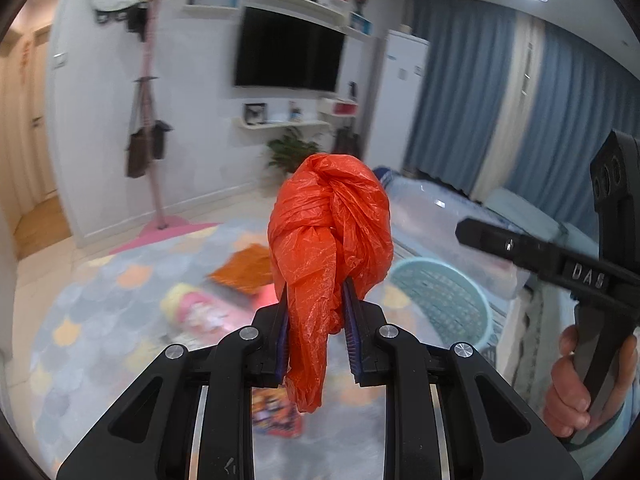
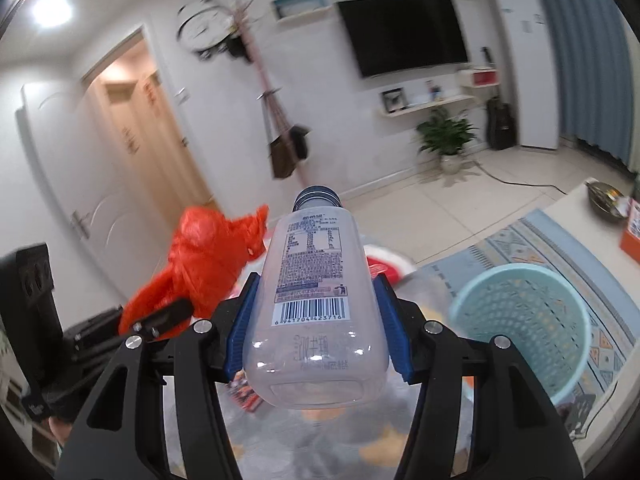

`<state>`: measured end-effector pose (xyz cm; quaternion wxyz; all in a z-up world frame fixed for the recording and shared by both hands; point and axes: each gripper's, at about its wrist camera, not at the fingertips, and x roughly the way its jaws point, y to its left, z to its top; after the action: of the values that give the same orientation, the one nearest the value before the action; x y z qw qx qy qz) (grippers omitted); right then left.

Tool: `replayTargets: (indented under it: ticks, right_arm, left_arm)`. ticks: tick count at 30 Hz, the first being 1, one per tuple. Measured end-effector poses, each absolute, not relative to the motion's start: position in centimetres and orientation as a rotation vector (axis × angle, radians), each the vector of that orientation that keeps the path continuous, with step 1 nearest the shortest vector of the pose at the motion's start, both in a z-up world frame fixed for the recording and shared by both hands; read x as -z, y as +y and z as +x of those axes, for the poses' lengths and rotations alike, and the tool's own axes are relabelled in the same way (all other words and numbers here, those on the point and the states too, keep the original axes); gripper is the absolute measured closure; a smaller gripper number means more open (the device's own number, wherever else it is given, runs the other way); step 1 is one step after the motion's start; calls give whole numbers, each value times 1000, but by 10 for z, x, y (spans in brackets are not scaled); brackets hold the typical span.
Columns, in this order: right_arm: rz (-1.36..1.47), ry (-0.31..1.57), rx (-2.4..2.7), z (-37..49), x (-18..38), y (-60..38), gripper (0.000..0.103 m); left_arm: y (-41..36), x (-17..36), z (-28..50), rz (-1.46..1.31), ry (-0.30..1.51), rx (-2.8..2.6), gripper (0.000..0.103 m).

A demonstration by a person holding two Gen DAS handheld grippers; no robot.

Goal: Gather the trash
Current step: 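Carry the red bag and bottle to the basket and release both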

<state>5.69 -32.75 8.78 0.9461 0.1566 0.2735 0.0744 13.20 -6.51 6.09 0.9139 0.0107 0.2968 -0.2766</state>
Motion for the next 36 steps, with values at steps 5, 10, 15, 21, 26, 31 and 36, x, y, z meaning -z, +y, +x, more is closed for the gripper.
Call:
replayTargets:
  ticks: [5,10,15,21,26,31,36]
  right_arm:
    - [400,534,-64,51,-78,-381,50]
    - [428,551,79,48,-56,-428,50]
    - [491,615,189,54,-27,-467,50]
    - [531,663,278,52,3,-502,50]
    - [547,691,313,56,18,-514,50]
    - [559,710,323,60,27,-523,50]
    - [578,733,336,62,36,-529,50]
  left_arm:
    - [-118,-56,142,84,644,639,82]
    - [-171,-41,157,114,704,701,82]
    - [-221,-13,171,133,792,753,82]
    - [-261,15,176,169,863,788,82]
    - [-280,23,183,193,885,796,81]
    - [-292,33,190,205,911,789,81]
    - [-298,43,198,206,940,775,81]
